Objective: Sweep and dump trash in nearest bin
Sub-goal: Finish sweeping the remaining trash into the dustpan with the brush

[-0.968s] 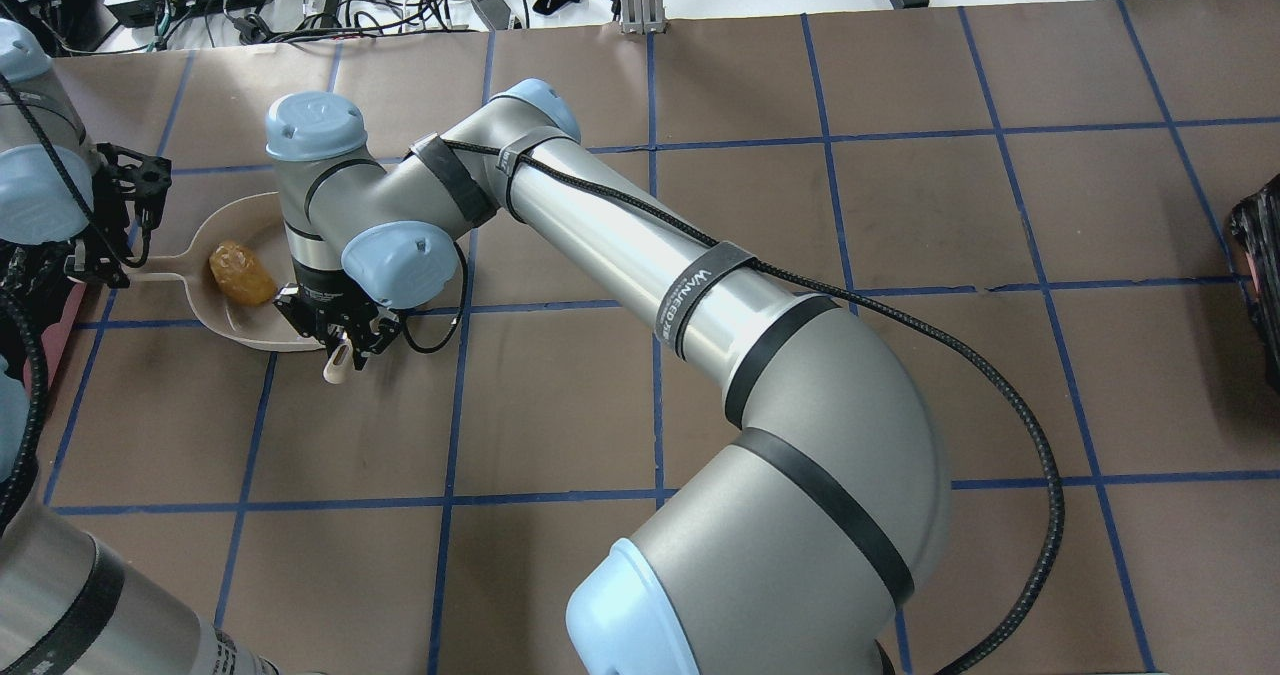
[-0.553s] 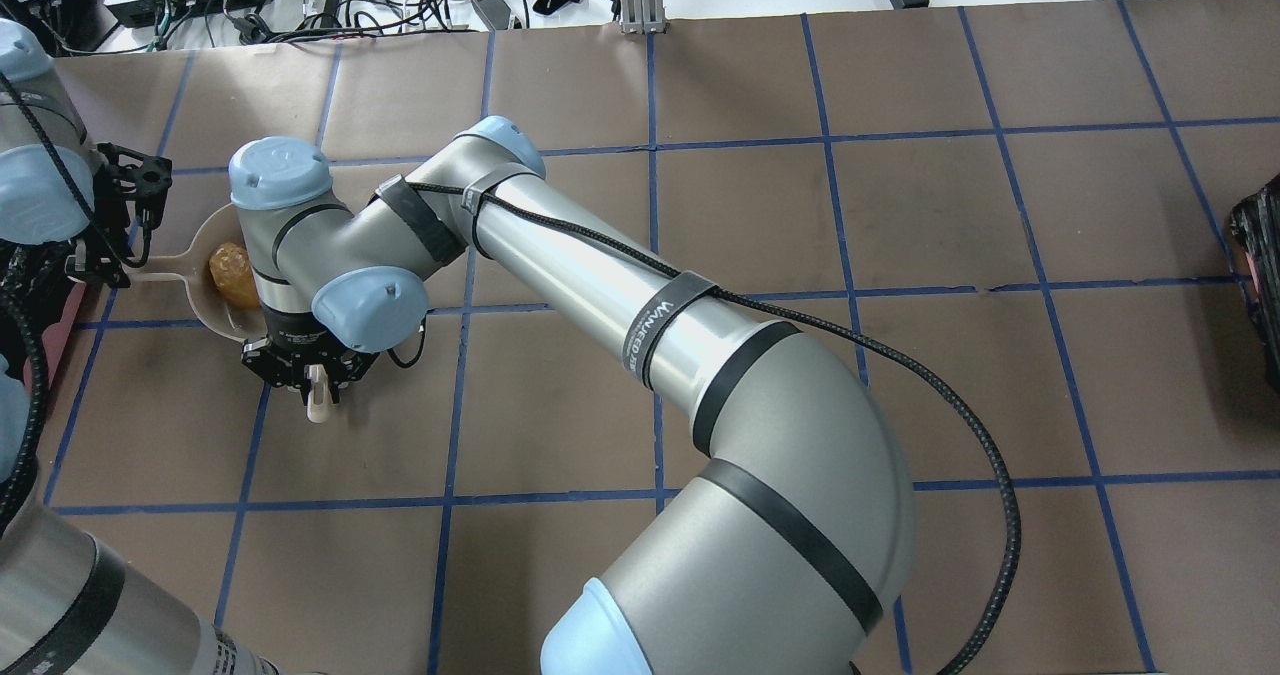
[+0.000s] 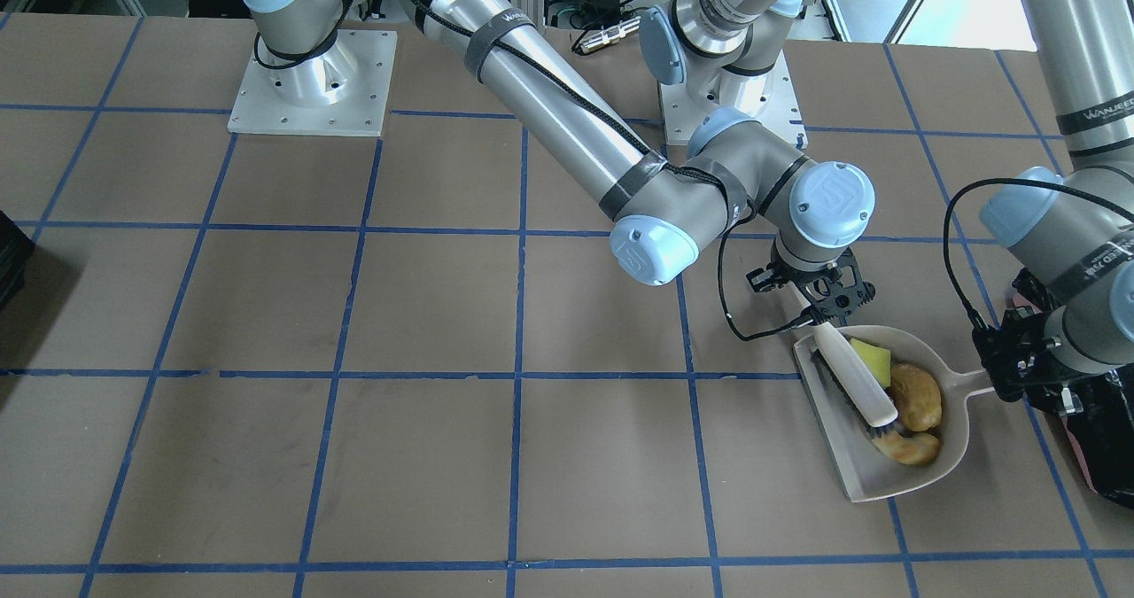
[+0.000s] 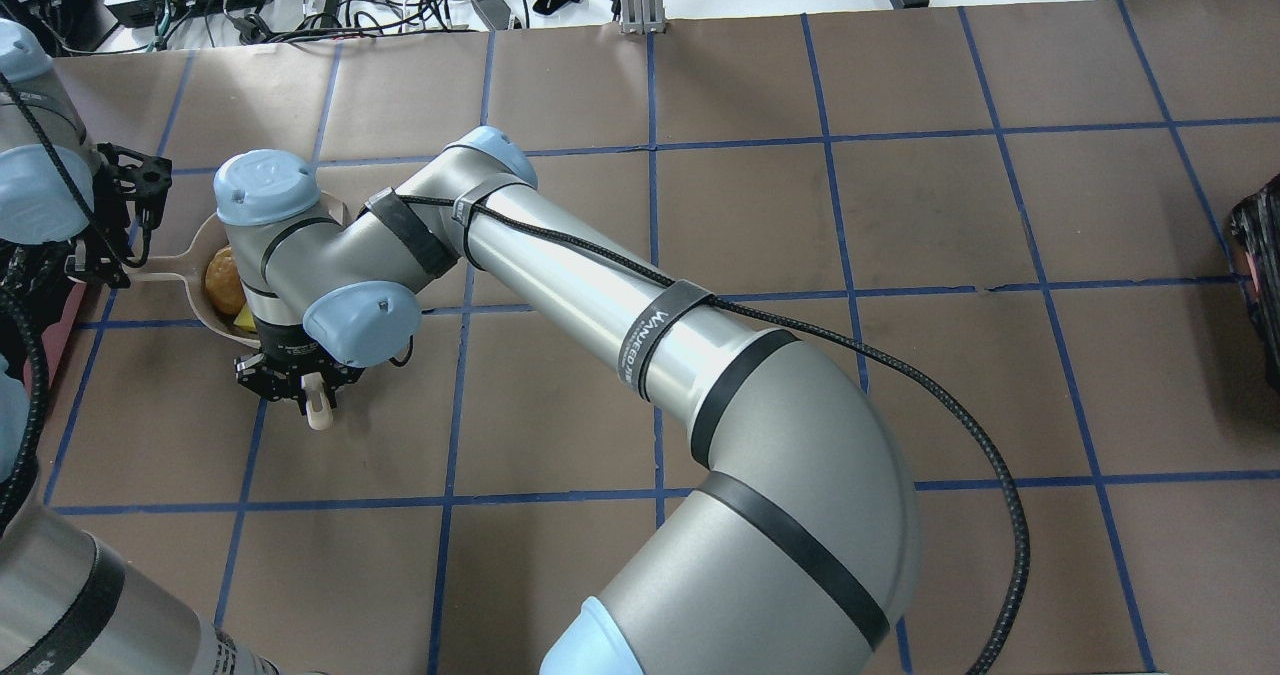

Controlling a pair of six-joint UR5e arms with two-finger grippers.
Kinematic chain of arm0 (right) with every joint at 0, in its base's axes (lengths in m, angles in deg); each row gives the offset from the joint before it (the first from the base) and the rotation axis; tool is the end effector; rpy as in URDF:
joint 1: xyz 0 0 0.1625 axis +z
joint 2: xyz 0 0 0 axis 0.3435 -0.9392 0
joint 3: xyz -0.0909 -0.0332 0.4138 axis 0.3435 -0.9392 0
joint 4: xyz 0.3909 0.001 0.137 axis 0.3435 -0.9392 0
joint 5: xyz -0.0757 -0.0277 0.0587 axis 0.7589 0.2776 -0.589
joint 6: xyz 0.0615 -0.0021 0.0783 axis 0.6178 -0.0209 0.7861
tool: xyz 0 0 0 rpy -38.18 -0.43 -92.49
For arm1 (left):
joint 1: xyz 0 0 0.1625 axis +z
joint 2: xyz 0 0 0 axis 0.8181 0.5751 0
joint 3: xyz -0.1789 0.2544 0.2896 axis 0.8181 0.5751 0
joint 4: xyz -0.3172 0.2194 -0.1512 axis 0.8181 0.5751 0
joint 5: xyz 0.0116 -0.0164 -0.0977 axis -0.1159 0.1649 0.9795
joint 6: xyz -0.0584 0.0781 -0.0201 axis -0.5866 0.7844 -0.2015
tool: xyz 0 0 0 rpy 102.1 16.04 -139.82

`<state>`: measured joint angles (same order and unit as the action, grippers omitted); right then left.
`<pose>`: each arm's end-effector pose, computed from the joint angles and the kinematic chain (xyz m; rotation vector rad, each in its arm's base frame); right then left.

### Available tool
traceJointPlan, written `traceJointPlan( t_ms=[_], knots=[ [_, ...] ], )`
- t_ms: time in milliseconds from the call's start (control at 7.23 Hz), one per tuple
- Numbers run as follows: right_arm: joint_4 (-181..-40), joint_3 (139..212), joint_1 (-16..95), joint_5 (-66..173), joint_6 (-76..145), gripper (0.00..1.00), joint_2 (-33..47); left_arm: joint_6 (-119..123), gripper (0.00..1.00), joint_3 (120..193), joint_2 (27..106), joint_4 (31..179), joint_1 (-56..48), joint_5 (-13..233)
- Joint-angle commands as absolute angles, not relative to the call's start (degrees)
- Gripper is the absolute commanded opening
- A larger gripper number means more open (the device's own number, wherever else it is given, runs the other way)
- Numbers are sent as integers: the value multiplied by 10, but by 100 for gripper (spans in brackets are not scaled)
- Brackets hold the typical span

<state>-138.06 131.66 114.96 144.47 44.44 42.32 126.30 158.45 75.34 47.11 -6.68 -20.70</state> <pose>0.7081 -0.4655 0.2136 -0.4634 2.7703 0.3162 0.2152 -0.6093 0.2411 1.9332 2.2624 0.4594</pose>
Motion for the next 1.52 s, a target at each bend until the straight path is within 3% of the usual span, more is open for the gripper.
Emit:
traceJointPlan(
  t_ms=[0,415,968,1382],
  knots=[
    [-1362,1323,1136,1443,534,0,396,1267,0,1584,753,471,-67,-206],
    [-1250,1377,1114,1453,619,0,320,1268,0,1584,753,471,-67,-205],
    [-1303,1722,1054,1552,577,0,112,1251,0,1572,722,478,-58,-141],
    [-1342,1881,1037,1599,545,0,7,1226,0,1549,693,511,19,-89]
  ],
)
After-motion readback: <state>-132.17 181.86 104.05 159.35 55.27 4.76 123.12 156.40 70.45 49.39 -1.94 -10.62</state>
